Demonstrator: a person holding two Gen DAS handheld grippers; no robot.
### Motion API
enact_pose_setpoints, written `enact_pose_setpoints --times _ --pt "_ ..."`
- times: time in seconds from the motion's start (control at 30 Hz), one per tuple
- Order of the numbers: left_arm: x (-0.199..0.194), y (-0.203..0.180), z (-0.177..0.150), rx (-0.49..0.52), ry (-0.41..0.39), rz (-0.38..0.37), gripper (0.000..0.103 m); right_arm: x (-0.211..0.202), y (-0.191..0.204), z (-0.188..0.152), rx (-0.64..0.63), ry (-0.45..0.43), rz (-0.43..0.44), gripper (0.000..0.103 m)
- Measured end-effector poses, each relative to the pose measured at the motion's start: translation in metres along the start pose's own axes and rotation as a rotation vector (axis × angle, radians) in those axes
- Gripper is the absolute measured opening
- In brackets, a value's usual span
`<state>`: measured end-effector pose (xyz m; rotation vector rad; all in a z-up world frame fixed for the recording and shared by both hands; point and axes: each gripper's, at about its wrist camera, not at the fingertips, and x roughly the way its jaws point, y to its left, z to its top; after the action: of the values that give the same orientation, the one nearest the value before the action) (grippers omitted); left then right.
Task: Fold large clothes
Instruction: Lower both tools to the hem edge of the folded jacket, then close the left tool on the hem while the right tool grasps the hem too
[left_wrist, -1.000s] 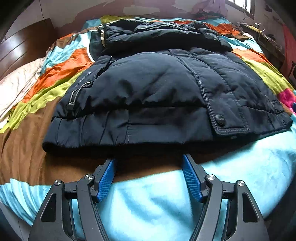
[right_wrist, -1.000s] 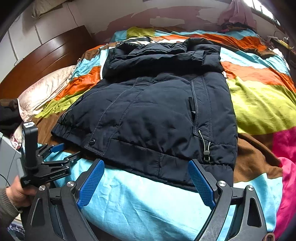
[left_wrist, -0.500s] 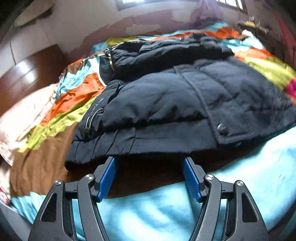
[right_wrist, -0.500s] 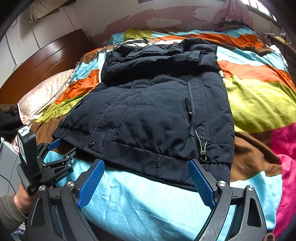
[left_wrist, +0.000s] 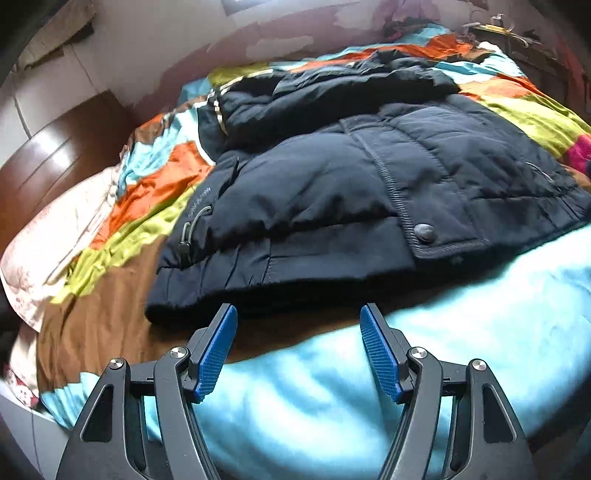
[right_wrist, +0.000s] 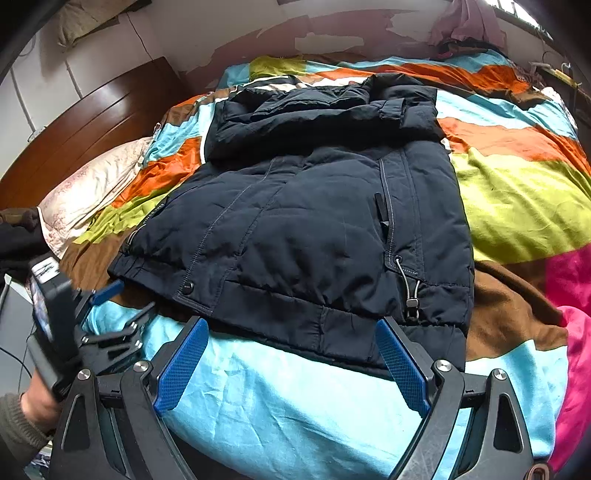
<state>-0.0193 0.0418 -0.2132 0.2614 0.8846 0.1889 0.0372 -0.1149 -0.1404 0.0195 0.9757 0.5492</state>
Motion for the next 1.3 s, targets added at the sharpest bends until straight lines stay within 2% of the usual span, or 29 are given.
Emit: enact_pose_setpoints --times 0.13,0.2,0.3,0.4,0.47,0.67,0.77,0.93,1.0,1.07,1.2,1.23,1.27,1.3 --pt "-0.006 -0.01 -0.002 0.099 -0.063 0.067 0.063 0.001 0.002 0.0 0.0 0.002 0.005 0.092" --pt "-0.002 -0.014 -0.002 0.154 -0.073 0.076 0.063 0.001 0.003 0.0 -0.002 0.003 0.009 0.092" --pt "0.002 -0.024 -0.004 0.225 -0.093 0.064 0.063 0.0 0.003 -0.001 0.001 0.003 0.011 0.092" --pt "0.003 -0.025 -0.007 0.228 -0.134 0.06 0.063 0.001 0.0 -0.003 0.013 0.005 0.013 0.092" --pt "0.003 -0.02 -0.01 0.197 -0.174 0.053 0.063 0.002 -0.002 -0.004 0.017 0.01 0.017 0.092" --pt "0.017 -0.018 -0.016 0.232 -0.148 0.029 0.063 0.004 -0.004 -0.007 0.029 0.02 0.018 0.092" --pt "0.017 -0.019 -0.014 0.309 -0.155 0.006 0.063 0.004 -0.006 -0.007 0.039 0.02 0.018 0.092" --pt "0.024 -0.021 -0.019 0.424 -0.216 0.013 0.064 0.004 -0.008 -0.007 0.046 0.025 0.015 0.092" --pt "0.031 -0.017 -0.02 0.414 -0.224 -0.003 0.066 0.004 -0.008 -0.007 0.042 0.027 0.012 0.092" --pt "0.038 -0.009 -0.014 0.35 -0.207 -0.038 0.067 0.004 -0.009 -0.007 0.034 0.03 0.005 0.092" --pt "0.05 0.02 0.001 0.123 -0.154 -0.089 0.063 0.002 -0.009 -0.005 0.035 0.029 -0.003 0.092" --pt "0.05 0.025 0.003 0.085 -0.148 -0.113 0.055 0.002 -0.009 -0.005 0.033 0.029 -0.006 0.092" --pt "0.05 0.029 0.006 0.062 -0.142 -0.123 0.039 0.002 -0.009 -0.005 0.029 0.03 -0.01 0.092" --pt "0.051 0.031 0.007 0.047 -0.132 -0.135 0.034 0.003 -0.009 -0.005 0.026 0.032 -0.013 0.092"
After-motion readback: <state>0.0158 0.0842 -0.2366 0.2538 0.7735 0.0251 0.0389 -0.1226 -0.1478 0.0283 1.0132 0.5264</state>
